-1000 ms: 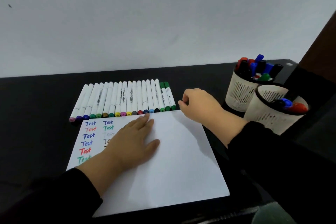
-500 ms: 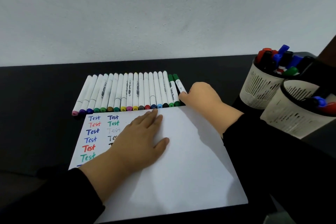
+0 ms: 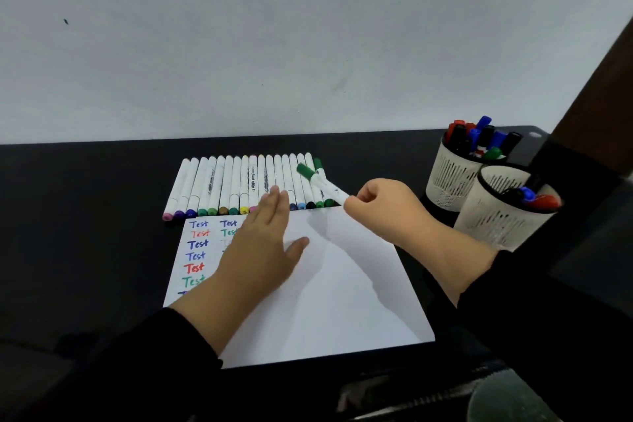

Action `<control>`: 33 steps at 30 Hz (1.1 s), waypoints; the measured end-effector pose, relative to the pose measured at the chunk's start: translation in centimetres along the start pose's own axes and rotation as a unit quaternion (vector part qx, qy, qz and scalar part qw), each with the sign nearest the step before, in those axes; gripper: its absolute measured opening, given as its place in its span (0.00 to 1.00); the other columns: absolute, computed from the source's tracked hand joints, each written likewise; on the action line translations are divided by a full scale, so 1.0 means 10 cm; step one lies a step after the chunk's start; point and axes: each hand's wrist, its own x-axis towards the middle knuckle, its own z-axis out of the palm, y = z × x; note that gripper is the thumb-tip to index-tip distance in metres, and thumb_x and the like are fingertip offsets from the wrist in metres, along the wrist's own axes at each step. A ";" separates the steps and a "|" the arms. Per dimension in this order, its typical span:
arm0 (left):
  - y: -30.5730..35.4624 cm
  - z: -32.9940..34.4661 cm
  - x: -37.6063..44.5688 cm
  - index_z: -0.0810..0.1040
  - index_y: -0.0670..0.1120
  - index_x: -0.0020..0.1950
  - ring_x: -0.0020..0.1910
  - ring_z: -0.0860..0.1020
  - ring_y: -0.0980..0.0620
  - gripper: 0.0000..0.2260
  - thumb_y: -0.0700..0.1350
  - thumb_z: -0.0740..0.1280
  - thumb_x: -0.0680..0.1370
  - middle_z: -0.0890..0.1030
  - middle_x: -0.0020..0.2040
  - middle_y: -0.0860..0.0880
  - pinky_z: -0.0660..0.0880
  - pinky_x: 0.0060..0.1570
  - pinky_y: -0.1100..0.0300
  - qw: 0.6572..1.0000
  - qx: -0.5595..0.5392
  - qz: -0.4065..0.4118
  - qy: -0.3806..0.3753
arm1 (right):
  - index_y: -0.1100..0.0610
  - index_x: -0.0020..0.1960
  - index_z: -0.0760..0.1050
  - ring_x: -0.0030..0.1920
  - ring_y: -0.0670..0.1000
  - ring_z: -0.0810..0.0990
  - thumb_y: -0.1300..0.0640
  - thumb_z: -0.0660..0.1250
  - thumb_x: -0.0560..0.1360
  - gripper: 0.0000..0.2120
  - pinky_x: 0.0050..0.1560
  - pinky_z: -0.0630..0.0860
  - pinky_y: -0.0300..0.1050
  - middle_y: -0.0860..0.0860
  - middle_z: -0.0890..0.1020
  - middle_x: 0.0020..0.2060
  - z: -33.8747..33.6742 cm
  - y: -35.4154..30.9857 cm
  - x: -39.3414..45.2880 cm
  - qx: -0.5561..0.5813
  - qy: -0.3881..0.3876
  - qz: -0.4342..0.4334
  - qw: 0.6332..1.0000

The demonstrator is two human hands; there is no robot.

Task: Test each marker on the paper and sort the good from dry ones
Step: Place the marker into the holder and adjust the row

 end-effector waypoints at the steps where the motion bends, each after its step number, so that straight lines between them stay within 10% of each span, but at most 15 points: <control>1: -0.02 -0.03 -0.07 0.43 0.45 0.76 0.76 0.44 0.53 0.34 0.54 0.58 0.79 0.44 0.77 0.50 0.39 0.67 0.66 1.000 -0.005 -0.004 0.029 | 0.58 0.41 0.75 0.31 0.48 0.71 0.51 0.65 0.72 0.10 0.31 0.68 0.40 0.50 0.75 0.33 0.00 -0.02 -0.10 0.004 -0.014 -0.008 1.000; 7: -0.16 -0.25 -0.48 0.67 0.52 0.71 0.71 0.61 0.56 0.20 0.49 0.62 0.79 0.64 0.73 0.57 0.60 0.67 0.62 0.994 -0.057 -0.033 0.090 | 0.55 0.37 0.72 0.30 0.46 0.71 0.54 0.66 0.73 0.08 0.30 0.68 0.38 0.48 0.76 0.32 0.11 -0.16 -0.52 0.036 -0.061 -0.058 0.996; 18: -0.41 -0.45 -0.97 0.62 0.54 0.73 0.70 0.62 0.60 0.22 0.53 0.60 0.79 0.65 0.72 0.59 0.55 0.64 0.71 0.989 -0.059 -0.092 0.098 | 0.55 0.40 0.74 0.30 0.45 0.70 0.55 0.65 0.74 0.05 0.27 0.66 0.34 0.47 0.75 0.33 0.38 -0.40 -0.74 0.029 -0.107 -0.085 0.990; 33: -0.43 -0.32 -0.87 0.71 0.57 0.67 0.48 0.69 0.60 0.16 0.54 0.60 0.79 0.76 0.59 0.56 0.69 0.46 0.66 0.977 -0.139 -0.159 -0.003 | 0.58 0.43 0.76 0.29 0.47 0.68 0.53 0.66 0.77 0.09 0.27 0.65 0.37 0.51 0.74 0.29 0.99 -0.56 -0.61 0.419 -0.028 0.060 0.905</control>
